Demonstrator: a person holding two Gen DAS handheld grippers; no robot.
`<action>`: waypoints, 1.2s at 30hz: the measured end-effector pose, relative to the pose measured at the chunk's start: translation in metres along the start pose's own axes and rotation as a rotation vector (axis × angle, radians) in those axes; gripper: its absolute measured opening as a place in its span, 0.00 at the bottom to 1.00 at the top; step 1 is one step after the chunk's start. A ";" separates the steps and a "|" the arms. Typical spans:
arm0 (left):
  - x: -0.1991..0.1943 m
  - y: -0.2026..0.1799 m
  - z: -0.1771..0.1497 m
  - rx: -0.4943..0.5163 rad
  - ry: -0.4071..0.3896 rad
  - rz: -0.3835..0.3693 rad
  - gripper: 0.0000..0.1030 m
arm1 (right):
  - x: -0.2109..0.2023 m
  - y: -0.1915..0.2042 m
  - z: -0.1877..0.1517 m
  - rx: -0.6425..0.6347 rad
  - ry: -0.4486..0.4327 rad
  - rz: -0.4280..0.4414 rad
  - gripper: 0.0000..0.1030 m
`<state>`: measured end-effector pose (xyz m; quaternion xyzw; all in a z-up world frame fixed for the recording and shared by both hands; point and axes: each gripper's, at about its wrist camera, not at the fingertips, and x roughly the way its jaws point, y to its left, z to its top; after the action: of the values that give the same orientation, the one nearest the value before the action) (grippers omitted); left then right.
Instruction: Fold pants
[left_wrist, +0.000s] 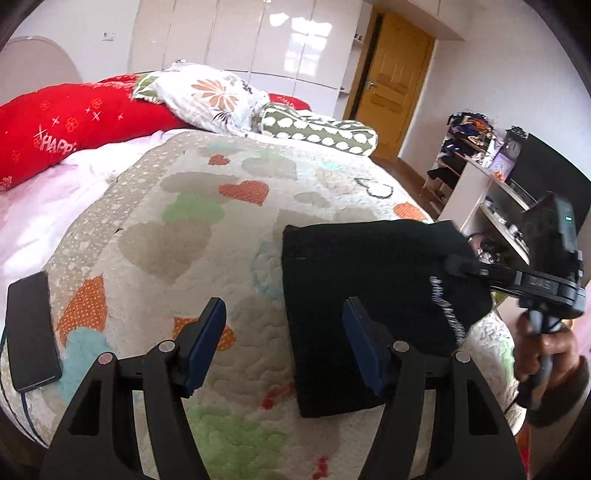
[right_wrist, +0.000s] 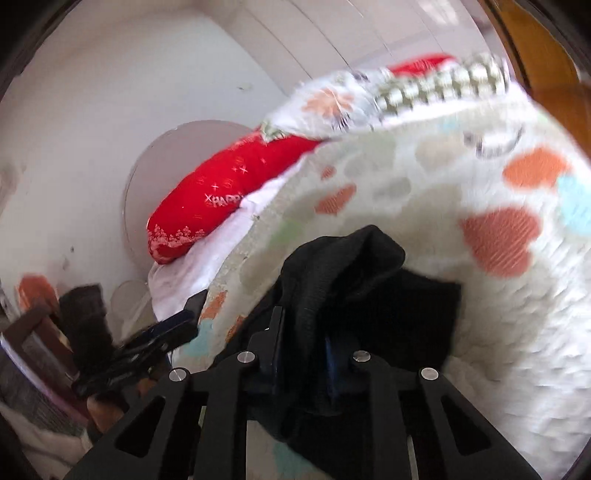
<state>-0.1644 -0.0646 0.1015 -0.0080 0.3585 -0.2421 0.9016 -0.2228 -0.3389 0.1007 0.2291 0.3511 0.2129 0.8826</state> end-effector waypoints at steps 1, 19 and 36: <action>0.002 -0.003 0.000 0.009 -0.001 -0.002 0.64 | -0.005 0.001 -0.001 -0.006 0.000 -0.021 0.17; 0.052 -0.030 -0.031 0.025 0.160 -0.033 0.68 | 0.063 0.015 0.052 -0.158 0.093 -0.134 0.44; 0.055 -0.019 -0.043 -0.039 0.188 -0.085 0.76 | 0.200 0.023 0.055 -0.319 0.313 -0.174 0.10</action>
<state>-0.1660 -0.0985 0.0374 -0.0182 0.4454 -0.2728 0.8525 -0.0558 -0.2264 0.0444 0.0201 0.4638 0.2219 0.8575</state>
